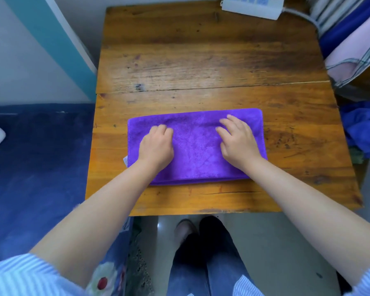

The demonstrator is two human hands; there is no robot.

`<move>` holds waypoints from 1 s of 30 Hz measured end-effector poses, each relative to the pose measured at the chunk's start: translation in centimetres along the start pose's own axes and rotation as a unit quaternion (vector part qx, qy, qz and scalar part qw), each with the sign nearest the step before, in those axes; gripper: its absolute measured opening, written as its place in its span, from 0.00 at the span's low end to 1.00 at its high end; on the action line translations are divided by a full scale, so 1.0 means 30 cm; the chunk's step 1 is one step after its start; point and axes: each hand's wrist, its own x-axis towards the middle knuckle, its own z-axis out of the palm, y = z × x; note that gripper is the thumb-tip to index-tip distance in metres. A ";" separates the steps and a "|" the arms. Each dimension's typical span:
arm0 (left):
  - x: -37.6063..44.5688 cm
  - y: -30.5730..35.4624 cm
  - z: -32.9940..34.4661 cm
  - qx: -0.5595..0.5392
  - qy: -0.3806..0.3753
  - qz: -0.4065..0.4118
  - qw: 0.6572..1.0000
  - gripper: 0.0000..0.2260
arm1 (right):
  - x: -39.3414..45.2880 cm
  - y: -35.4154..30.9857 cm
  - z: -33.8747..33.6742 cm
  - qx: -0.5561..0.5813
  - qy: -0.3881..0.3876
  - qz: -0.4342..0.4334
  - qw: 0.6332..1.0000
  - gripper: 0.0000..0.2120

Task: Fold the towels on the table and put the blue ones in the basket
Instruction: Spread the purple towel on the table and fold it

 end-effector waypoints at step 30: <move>-0.155 -0.061 0.193 -0.062 0.030 -0.141 0.988 0.29 | -0.162 -0.001 0.101 0.021 -0.096 0.227 0.969 0.29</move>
